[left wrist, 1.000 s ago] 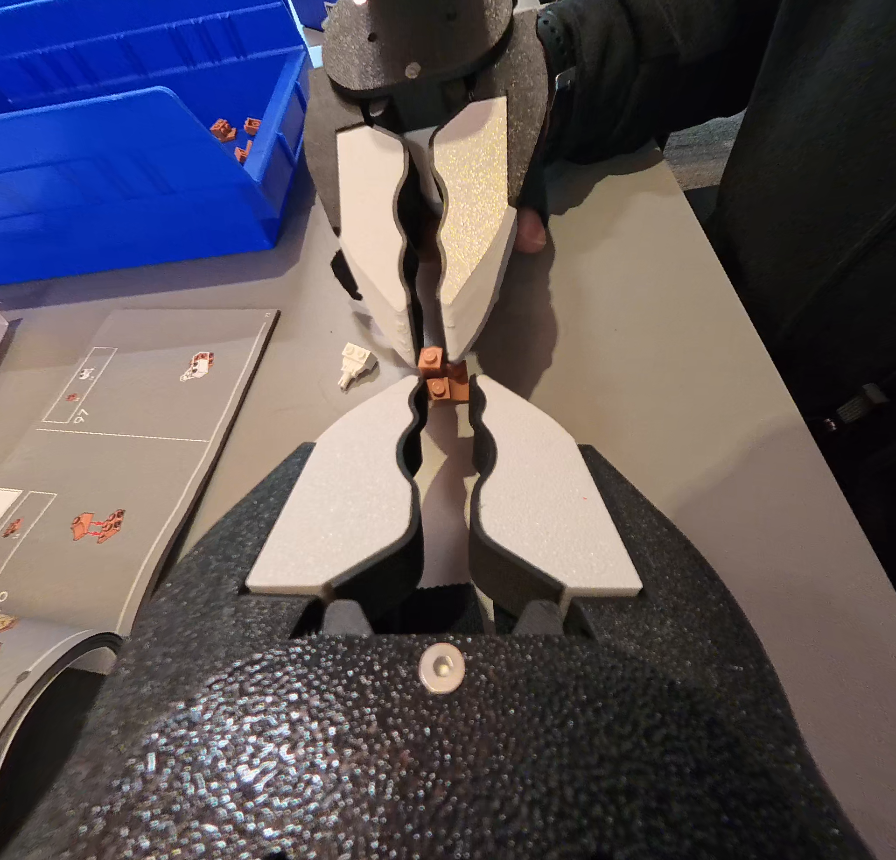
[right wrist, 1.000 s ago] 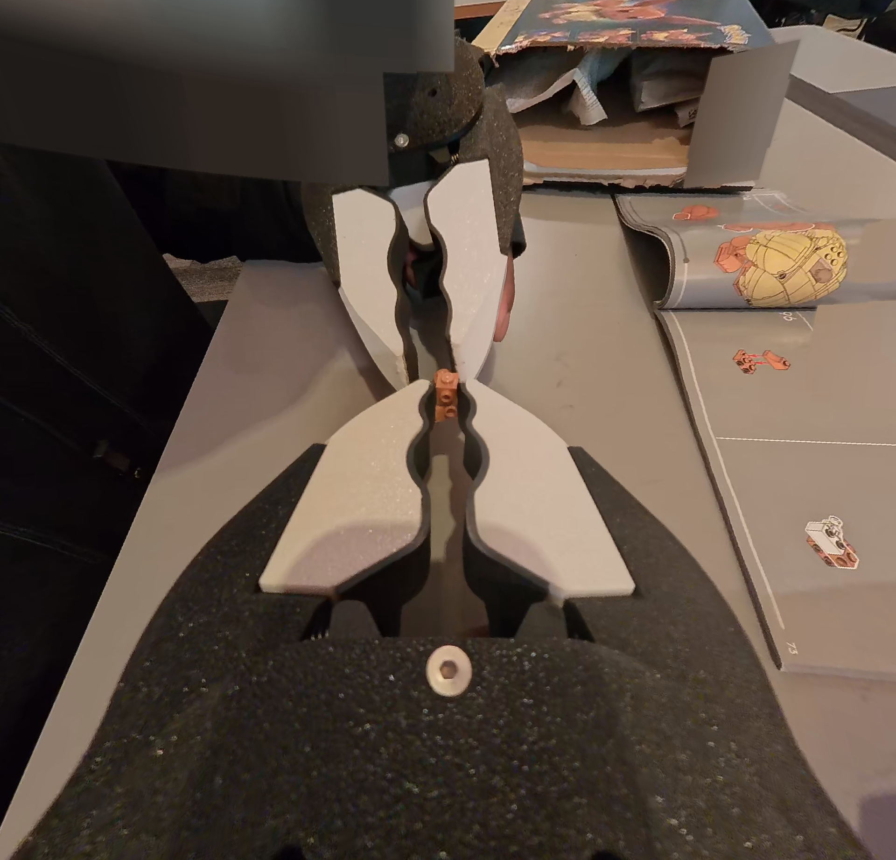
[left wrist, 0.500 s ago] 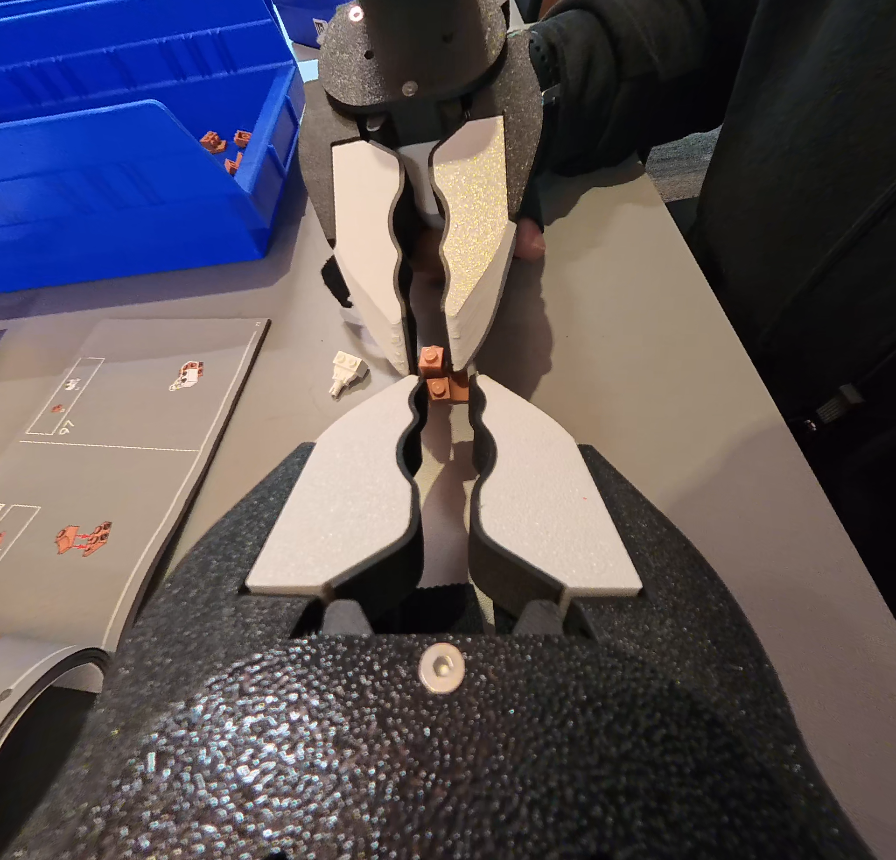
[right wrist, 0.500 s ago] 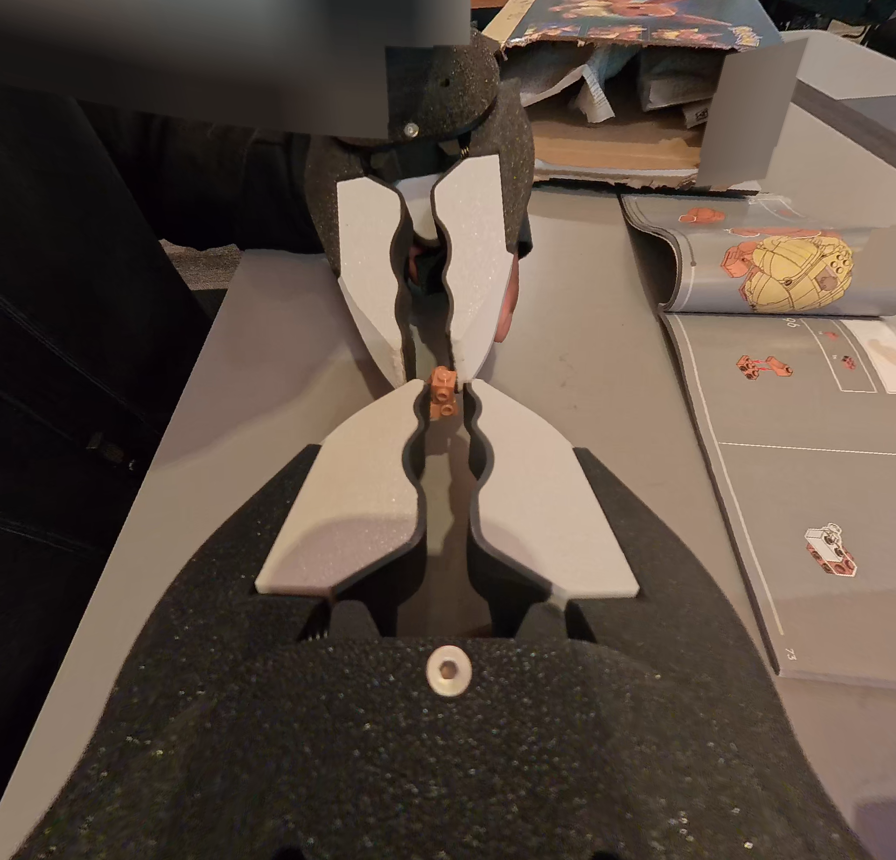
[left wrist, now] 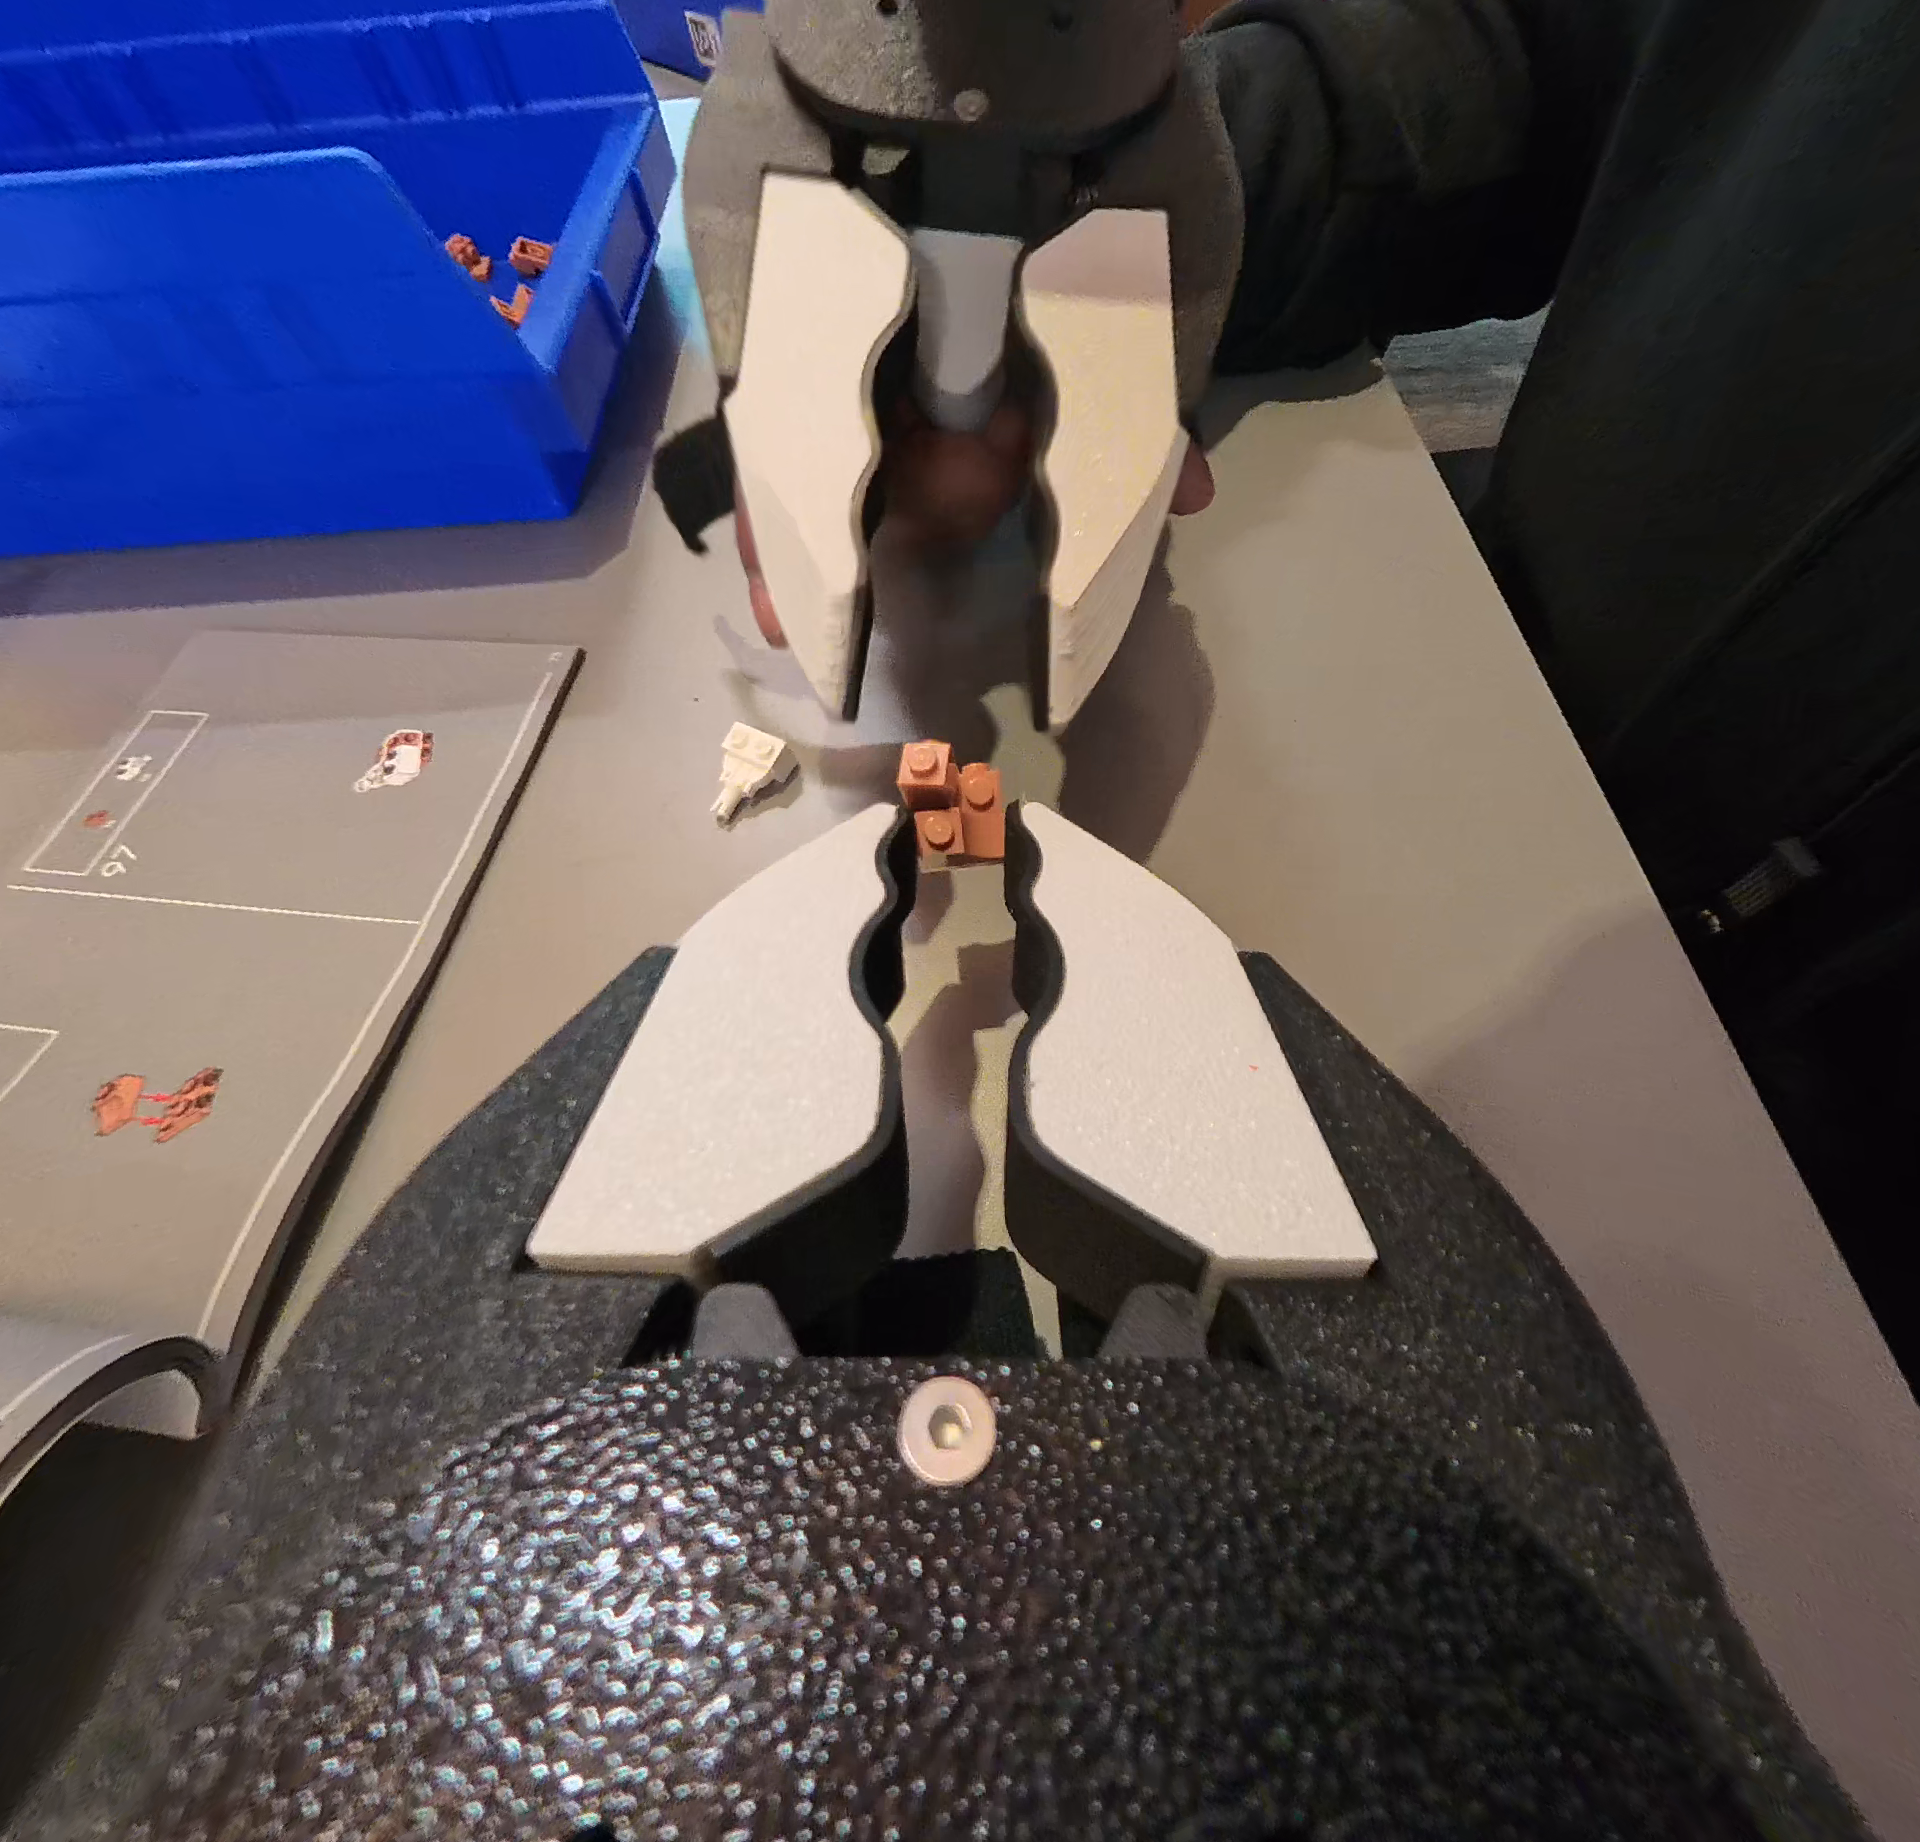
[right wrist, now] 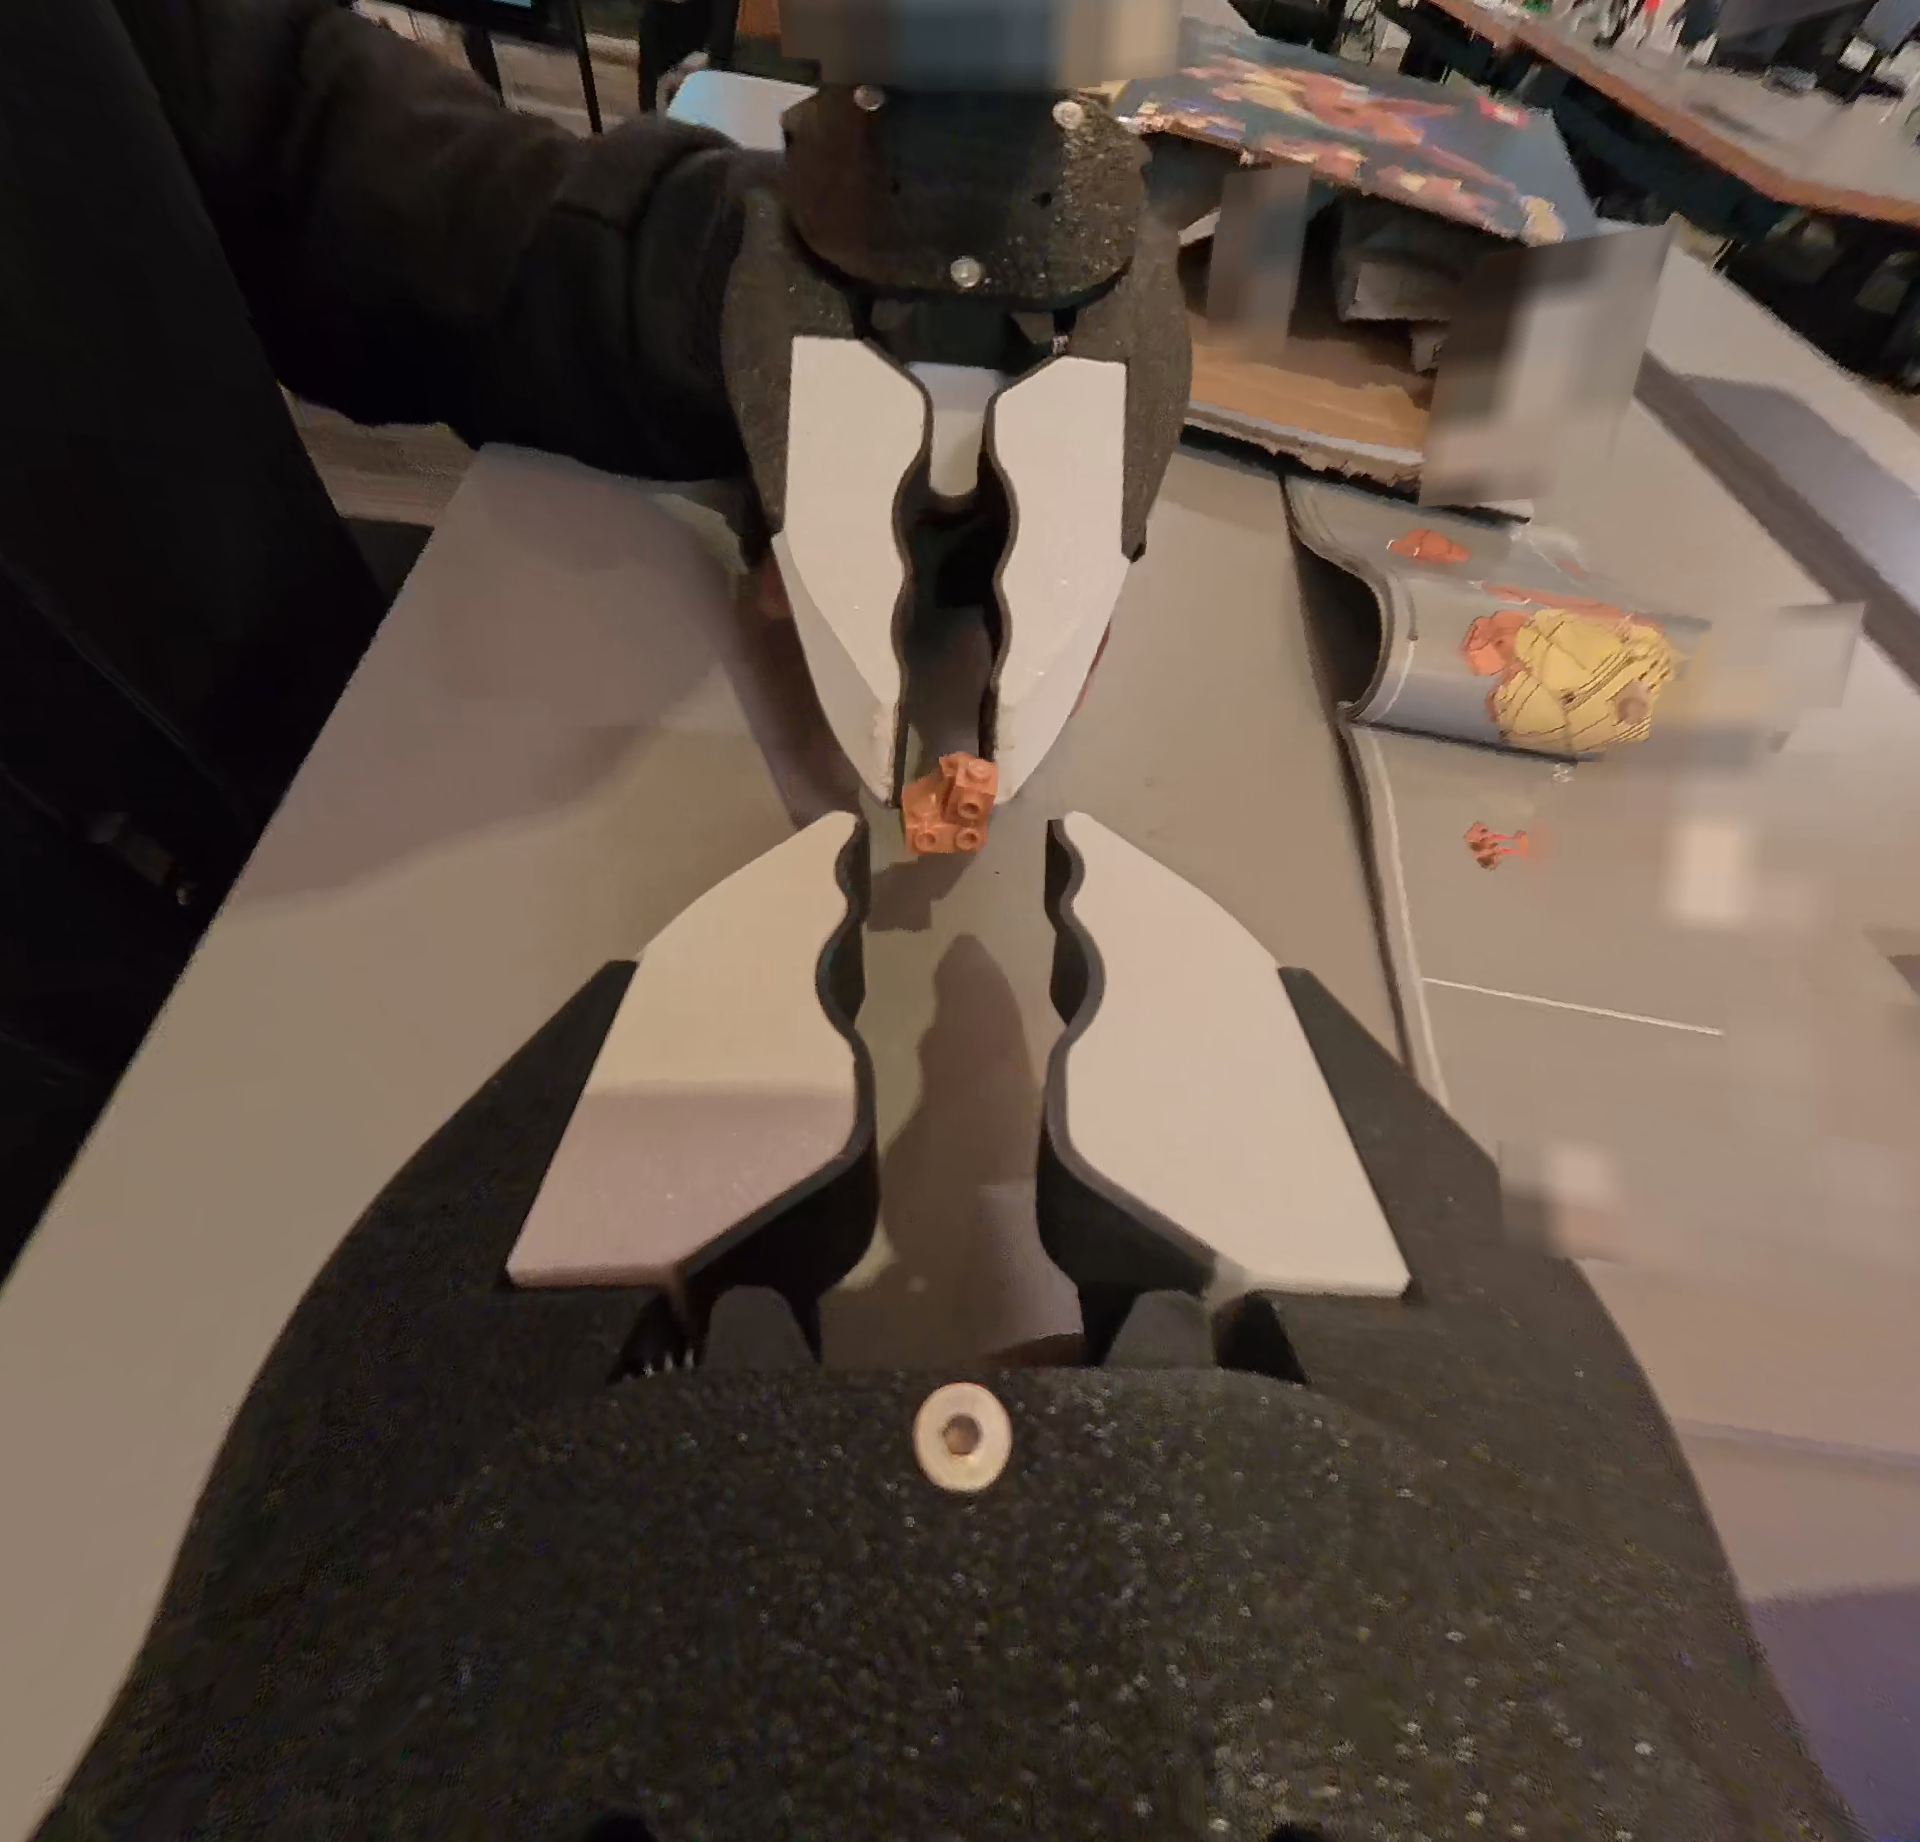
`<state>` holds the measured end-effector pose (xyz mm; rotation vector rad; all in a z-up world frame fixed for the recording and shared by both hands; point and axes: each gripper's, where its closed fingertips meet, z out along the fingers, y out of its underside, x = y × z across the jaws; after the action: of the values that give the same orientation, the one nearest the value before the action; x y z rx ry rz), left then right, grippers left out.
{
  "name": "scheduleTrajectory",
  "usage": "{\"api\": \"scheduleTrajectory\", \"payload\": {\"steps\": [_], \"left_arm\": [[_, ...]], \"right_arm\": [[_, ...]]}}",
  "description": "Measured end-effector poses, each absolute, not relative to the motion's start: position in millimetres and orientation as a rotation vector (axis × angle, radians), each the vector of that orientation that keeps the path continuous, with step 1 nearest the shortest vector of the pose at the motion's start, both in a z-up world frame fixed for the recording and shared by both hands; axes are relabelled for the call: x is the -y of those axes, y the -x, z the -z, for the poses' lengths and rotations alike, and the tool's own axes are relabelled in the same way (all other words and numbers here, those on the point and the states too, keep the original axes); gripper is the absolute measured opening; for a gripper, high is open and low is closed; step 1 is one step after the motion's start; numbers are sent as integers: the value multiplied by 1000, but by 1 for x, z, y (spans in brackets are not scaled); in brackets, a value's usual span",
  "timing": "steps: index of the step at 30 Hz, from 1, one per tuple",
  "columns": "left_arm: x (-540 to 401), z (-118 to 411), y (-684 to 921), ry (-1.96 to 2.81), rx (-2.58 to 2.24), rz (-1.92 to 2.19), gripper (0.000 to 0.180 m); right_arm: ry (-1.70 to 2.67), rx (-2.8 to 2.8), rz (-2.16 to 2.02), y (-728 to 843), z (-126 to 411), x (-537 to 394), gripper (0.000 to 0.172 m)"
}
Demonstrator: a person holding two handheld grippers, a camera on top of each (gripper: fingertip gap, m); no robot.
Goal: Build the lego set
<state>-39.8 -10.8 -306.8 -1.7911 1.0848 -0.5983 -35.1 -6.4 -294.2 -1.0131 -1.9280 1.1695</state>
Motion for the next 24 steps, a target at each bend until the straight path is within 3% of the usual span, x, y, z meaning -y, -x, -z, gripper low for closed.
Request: {"api": "scheduleTrajectory", "payload": {"steps": [7,10,24], "left_arm": [[12,308,45,1838,-1064,637,15],[14,311,46,1859,-1068,651,15],[22,309,48,1878,-1074,716,15]], "right_arm": [[683,1986,-825,32,306,9,40],[585,1943,-706,38,308,8,51],[289,1876,-591,46,304,23,39]]}}
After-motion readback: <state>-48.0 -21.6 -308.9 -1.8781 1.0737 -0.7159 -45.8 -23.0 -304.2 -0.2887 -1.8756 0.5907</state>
